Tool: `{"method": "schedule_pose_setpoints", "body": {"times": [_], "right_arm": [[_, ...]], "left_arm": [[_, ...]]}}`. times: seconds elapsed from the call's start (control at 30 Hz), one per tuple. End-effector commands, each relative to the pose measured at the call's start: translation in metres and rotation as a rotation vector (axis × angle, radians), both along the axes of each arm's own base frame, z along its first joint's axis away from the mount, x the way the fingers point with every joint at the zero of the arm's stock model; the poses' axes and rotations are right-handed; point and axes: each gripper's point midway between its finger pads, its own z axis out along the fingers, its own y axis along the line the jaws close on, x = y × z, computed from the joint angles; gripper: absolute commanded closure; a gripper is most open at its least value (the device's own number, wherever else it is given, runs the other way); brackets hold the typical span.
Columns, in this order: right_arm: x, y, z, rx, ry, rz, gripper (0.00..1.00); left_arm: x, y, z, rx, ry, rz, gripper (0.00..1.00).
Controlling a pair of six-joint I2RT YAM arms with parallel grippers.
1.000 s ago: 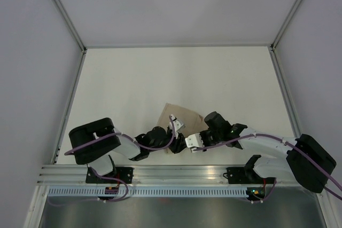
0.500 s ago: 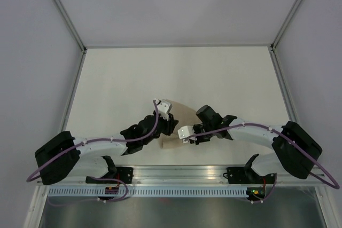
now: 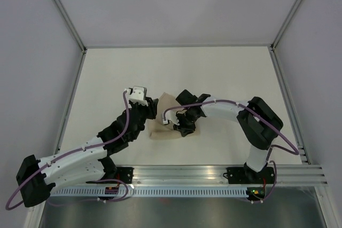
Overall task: Fold the napkin, place the utensils inside, and roll it up
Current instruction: Roll the napkin with the utensil
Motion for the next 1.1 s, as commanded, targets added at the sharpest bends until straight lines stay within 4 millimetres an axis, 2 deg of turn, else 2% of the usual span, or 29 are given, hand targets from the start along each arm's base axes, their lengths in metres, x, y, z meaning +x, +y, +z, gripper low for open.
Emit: {"method": "schedule_pose_setpoints", "body": {"times": [0.0, 0.13, 0.2, 0.23, 0.4, 0.53, 0.7, 0.77, 0.83, 1.0, 1.03, 1.07], "right_arm": [[-0.045, -0.051, -0.050, -0.287, 0.236, -0.005, 0.99], [-0.040, -0.052, -0.058, -0.327, 0.325, -0.022, 0.99], [-0.036, -0.049, -0.055, -0.333, 0.373, -0.031, 0.99], [-0.035, -0.054, -0.061, -0.352, 0.412, -0.049, 0.99], [-0.026, -0.063, -0.064, -0.382, 0.514, -0.093, 0.99], [-0.022, -0.073, -0.072, -0.411, 0.579, -0.127, 0.99], [-0.016, -0.079, -0.077, -0.433, 0.619, -0.158, 0.99], [-0.018, -0.081, -0.080, -0.448, 0.650, -0.169, 0.99], [-0.016, -0.083, -0.080, -0.451, 0.663, -0.177, 0.99], [-0.011, -0.089, -0.082, -0.450, 0.659, -0.205, 0.99], [-0.009, -0.090, -0.082, -0.451, 0.648, -0.212, 0.98], [-0.007, -0.091, -0.084, -0.447, 0.634, -0.217, 0.99]], "left_arm": [[0.004, 0.014, 0.034, 0.065, -0.084, 0.030, 0.60], [0.000, 0.010, 0.052, 0.087, -0.157, -0.025, 0.61], [-0.002, 0.005, 0.055, 0.107, -0.189, -0.068, 0.62], [-0.003, 0.002, 0.063, 0.090, -0.219, -0.085, 0.62], [-0.013, -0.023, 0.063, 0.180, -0.297, -0.206, 0.62], [-0.026, -0.051, 0.051, 0.295, -0.348, -0.307, 0.62], [-0.047, -0.085, 0.017, 0.471, -0.372, -0.455, 0.61], [-0.052, -0.090, 0.003, 0.517, -0.357, -0.493, 0.60], [-0.057, -0.094, -0.020, 0.587, -0.315, -0.543, 0.59], [-0.082, -0.111, -0.066, 0.701, -0.246, -0.708, 0.56], [-0.086, -0.114, -0.083, 0.747, -0.219, -0.740, 0.55], [-0.093, -0.118, -0.091, 0.771, -0.218, -0.778, 0.55]]}}
